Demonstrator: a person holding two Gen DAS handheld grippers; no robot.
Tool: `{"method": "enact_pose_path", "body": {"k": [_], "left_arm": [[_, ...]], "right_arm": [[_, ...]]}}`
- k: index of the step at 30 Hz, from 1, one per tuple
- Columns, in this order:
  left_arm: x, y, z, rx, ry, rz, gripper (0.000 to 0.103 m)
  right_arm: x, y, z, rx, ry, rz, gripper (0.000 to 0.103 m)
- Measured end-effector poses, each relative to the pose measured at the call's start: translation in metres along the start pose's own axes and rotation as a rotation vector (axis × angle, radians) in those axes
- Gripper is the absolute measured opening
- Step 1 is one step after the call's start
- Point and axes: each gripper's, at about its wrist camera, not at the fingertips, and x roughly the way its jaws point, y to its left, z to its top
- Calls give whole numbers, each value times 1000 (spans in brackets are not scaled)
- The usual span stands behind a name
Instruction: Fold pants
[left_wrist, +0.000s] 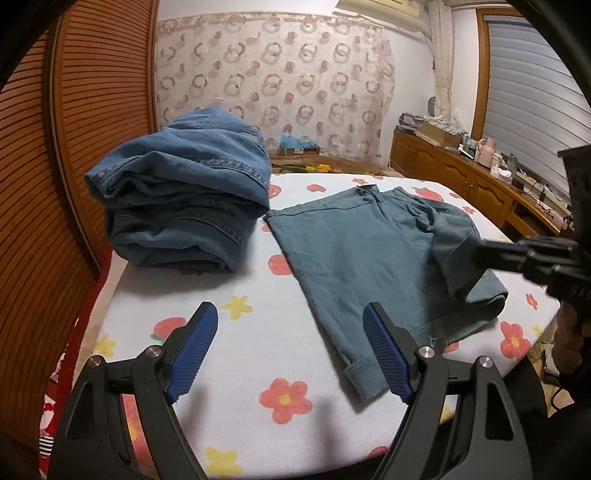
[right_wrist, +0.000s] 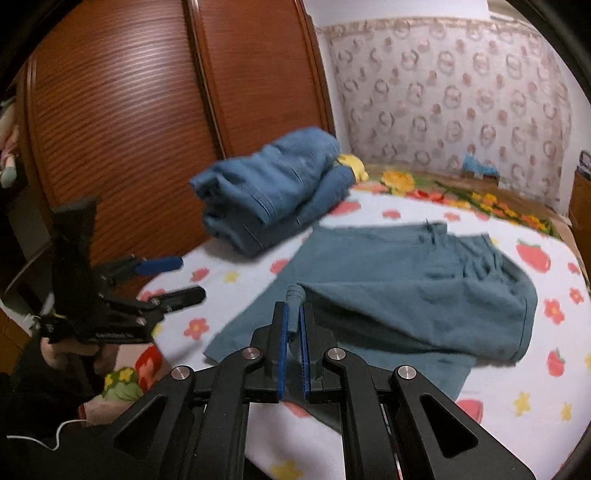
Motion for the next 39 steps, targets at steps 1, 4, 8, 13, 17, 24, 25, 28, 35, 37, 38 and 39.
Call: {"method": "enact_pose_path", "body": {"k": [1,4,8,13,17,24,25,28,35,37,38,39], "left_arm": [[2,-2,1,3,1,-5,81],[8,-9,3,13,5,-27,81],[17,-25,9,35,8,-64,81],[27,-42,15,61,15,-107,81],[35,-53,19,82,27,-136,76],[47,-63,28,97,53,-174,56],[49,-64,28,100,58,-176,56],[56,-67,27,116,82,-164,50],[69,-69,14,118,154,-178,38],[70,-70,12,123,161,-178,36],[70,-71,11,126,164,-178,36],[70,-71,10,126,165,-179,35]], "right_arm": [[1,-7,-3,11,4,-5,10],[1,-20,-4,30,0,-41,29],[-4,-40,-6,47,-24,-93,31],[-6,-76,-18,87,-19,-187,32],[1,-92,-20,118,-9,-264,35],[-3,-104,-25,175,16,-324,43],[-1,-104,-25,178,22,-324,43],[9,-107,-15,174,44,-339,44],[24,-115,2,182,100,-368,44],[26,-113,5,186,101,-357,44],[26,-114,7,188,105,-356,44],[27,-116,8,190,112,-356,44]]}}
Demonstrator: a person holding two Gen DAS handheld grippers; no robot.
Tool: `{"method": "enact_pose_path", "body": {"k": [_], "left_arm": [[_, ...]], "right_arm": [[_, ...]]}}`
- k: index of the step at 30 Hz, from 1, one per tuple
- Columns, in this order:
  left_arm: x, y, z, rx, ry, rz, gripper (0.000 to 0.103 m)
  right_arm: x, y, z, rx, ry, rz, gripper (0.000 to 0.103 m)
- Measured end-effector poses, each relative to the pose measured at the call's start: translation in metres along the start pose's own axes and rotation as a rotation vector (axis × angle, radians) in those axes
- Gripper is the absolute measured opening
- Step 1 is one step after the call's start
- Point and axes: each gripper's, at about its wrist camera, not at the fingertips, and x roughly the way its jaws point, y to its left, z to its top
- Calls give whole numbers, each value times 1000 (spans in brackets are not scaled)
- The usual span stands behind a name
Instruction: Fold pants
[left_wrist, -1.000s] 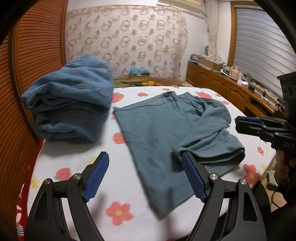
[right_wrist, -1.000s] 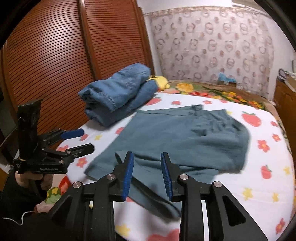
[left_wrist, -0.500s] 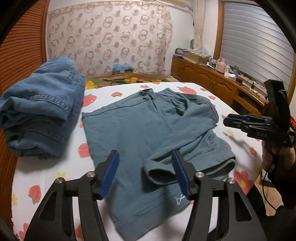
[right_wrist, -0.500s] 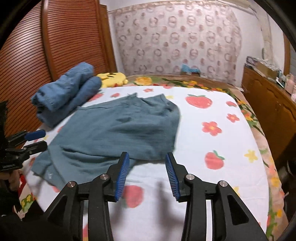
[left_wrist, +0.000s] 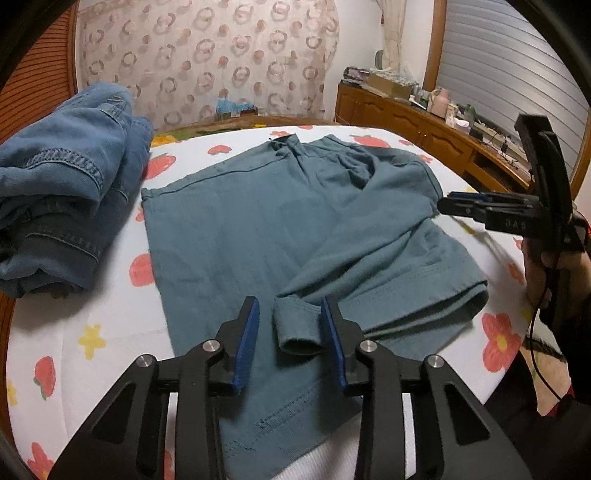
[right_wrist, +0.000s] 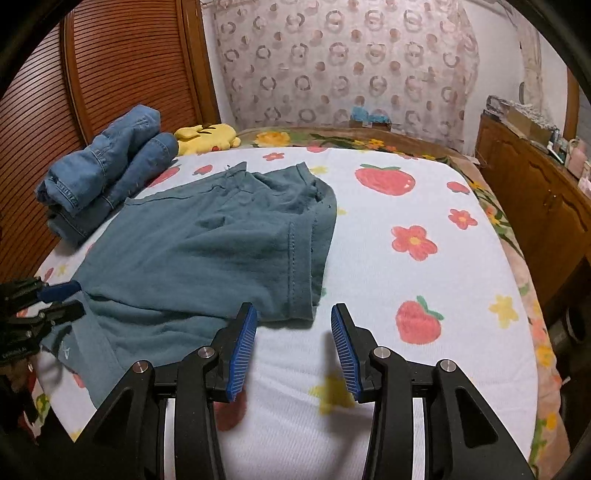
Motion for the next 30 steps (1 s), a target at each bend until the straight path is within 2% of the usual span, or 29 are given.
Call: {"method": "enact_pose_path", "body": {"k": [7,8,9,10,11,12,20,25,30], "left_arm": [[-1,-2,-2,-1,-1,-22,26],[-1,-2,-2,1,-2,-21,24],[-3,-2,-2,3,-6,-18,20],[-3,-1,-2,3,-8,-18,19],[-5,-1,-3,1,-11,-21,17],[-6,-1,-3,0,-14,-24,14],[-32,-4,-4,-14,-77,-52,9],[-57,-5,-6,-20,-129,-72,9],[-69,1,-9,-24,-150,-60,8]], "right_arm": [[-2,-12,-4,-6,19,53,43],[0,-13,-5,-8,26,61,40],[2,-13,-5,-11,31,77,25],[2,-13,-5,-13,33,86,16],[2,-14,-4,-15,31,89,13],[0,-14,-4,-18,17,94,6],[-24,-12,13,-31,-93,116,1],[-33,4,32,-83,-137,133,1],[-32,25,50,-135,-175,154,1]]}}
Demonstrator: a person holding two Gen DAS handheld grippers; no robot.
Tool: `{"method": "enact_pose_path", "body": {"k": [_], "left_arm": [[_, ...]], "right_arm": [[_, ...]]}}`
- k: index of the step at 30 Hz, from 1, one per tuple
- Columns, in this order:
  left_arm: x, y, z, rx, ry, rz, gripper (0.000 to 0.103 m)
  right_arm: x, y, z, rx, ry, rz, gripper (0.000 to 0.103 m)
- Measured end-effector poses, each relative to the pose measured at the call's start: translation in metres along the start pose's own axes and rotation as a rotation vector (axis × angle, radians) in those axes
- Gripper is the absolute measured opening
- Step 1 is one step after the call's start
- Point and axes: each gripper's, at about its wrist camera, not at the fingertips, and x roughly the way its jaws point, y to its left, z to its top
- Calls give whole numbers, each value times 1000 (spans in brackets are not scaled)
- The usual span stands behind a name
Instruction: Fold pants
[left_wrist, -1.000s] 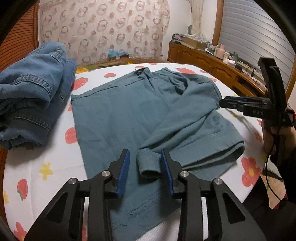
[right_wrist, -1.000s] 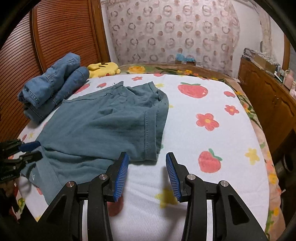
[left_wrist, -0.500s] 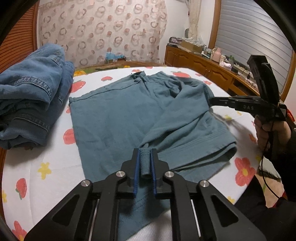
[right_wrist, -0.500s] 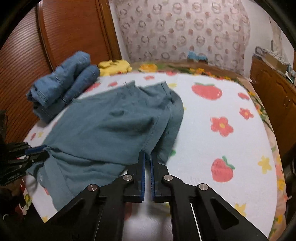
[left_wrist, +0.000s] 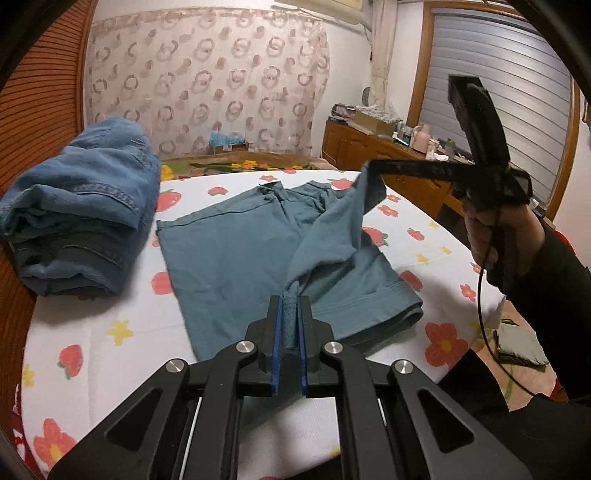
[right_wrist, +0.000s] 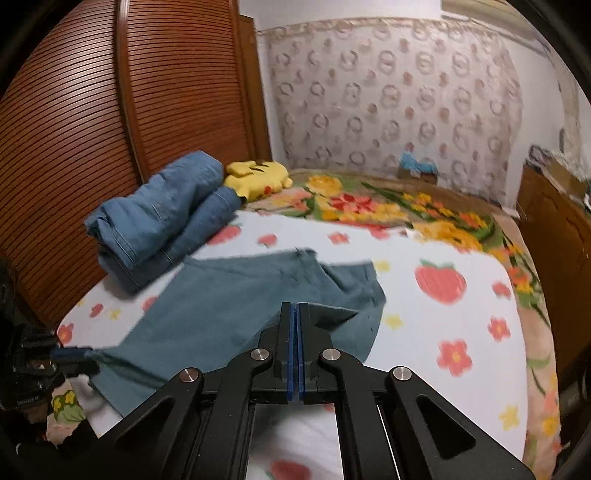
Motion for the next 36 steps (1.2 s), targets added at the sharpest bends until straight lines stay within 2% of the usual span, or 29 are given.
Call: {"method": "enact_pose_path", "body": {"k": [6,13,20,23,25,27,36], "left_arm": [[-12,10,-5,-31,-13,14,8],[-17,15,-20,-51,13,32,8],[-1,27,-32,-82,65,58,8],[4,29,-36,-80,81,63,8],[5,29,-38,-80,88,68,8],[7,30,-40,-85,92,72,8],[10,33,-44,-85,100,78,8]], "right_arm": [[13,11,14,-16,-21,28,1],[28,21,19,-31,-16,50,1],[54,28,13,-55,71,26,1],[54,27,5,-57,91,2,14],[48,25,-2,-52,94,-4,31],[43,24,-9,-41,103,-1,37],[-3,24,-57,-29,154,18,37]]}}
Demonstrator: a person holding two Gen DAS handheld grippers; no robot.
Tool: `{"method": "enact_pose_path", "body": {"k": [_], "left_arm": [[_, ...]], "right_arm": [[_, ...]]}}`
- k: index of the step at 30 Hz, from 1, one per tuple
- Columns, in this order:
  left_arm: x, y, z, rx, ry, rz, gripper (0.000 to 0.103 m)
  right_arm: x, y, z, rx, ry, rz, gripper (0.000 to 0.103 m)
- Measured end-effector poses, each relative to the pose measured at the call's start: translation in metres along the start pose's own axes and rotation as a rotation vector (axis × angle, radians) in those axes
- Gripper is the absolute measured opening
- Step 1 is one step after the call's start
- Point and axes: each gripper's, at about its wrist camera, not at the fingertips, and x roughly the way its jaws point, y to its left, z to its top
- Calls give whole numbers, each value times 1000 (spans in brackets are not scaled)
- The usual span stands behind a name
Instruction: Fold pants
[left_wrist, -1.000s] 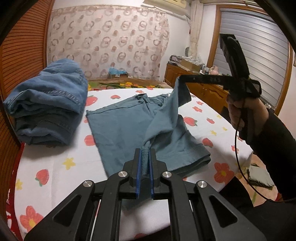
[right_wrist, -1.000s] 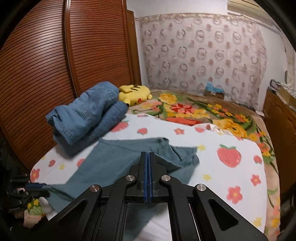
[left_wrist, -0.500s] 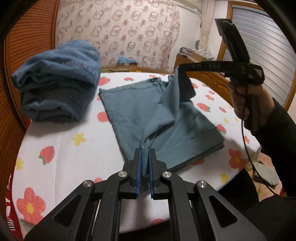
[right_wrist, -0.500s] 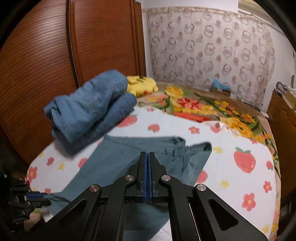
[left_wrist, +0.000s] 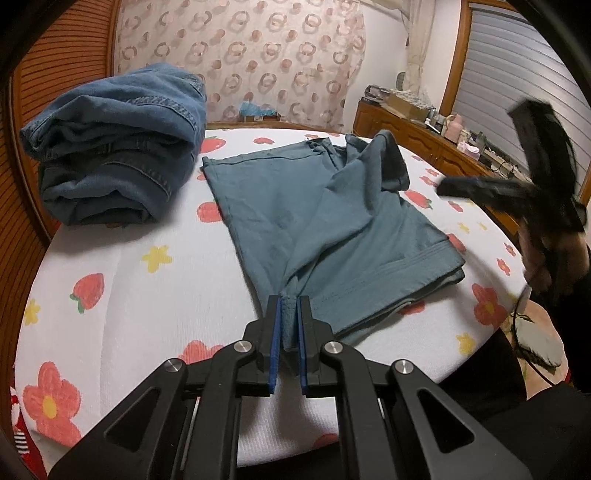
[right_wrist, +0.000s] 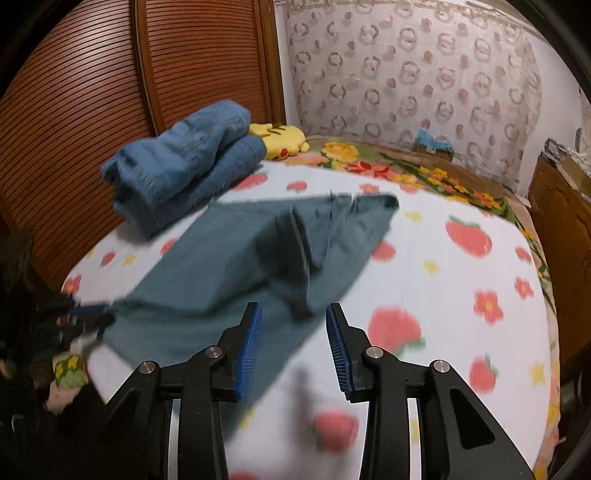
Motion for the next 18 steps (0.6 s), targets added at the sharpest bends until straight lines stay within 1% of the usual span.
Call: {"method": "enact_pose_path", "body": {"k": [5,8,11,18], "left_arm": [[1,0,0,-1,2,0,8],[1,0,0,2,2,1,8],[1,0,-1,3,2,2,8],[0,0,-1,1,0,4,9]], "right_arm": [[-17,9,-31,12,18,21,37],[-23,16,-43,3,27,16,37],[-22,21,-50,1,36,23,37],[-16,32,-53,-30,34,23,37]]}}
